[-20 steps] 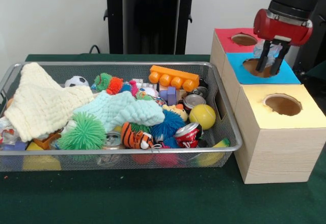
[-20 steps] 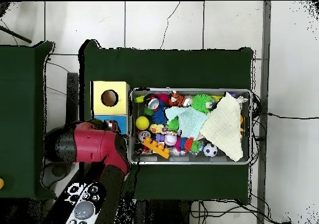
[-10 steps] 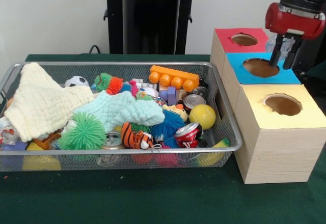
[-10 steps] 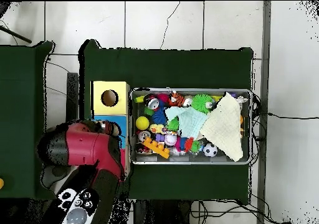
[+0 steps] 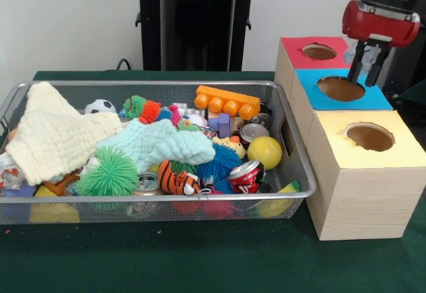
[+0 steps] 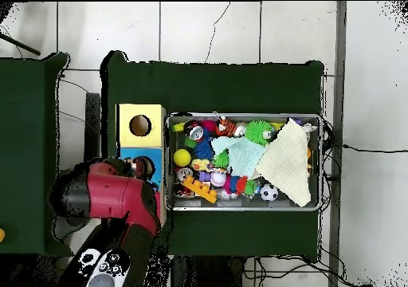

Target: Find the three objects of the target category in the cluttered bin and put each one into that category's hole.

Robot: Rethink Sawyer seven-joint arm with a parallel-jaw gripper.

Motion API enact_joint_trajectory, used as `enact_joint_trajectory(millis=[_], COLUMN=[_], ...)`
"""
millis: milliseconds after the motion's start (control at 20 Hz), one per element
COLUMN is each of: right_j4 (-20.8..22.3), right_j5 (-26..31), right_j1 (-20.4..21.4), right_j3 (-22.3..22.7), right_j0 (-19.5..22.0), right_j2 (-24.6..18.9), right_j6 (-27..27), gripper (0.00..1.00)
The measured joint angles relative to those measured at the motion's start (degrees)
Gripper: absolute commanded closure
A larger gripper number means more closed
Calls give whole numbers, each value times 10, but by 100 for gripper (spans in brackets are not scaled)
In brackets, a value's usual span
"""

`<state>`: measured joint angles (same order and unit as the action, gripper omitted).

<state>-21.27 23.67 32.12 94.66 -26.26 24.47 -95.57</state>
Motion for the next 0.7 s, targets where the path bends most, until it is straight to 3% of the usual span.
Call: enact_joint_trajectory(millis=[700], right_j4=[-2], right_j5=[-23], right_j1=[-3], right_j3=[30], right_j0=[15], right_j2=[0], right_j6=[0], gripper=[100])
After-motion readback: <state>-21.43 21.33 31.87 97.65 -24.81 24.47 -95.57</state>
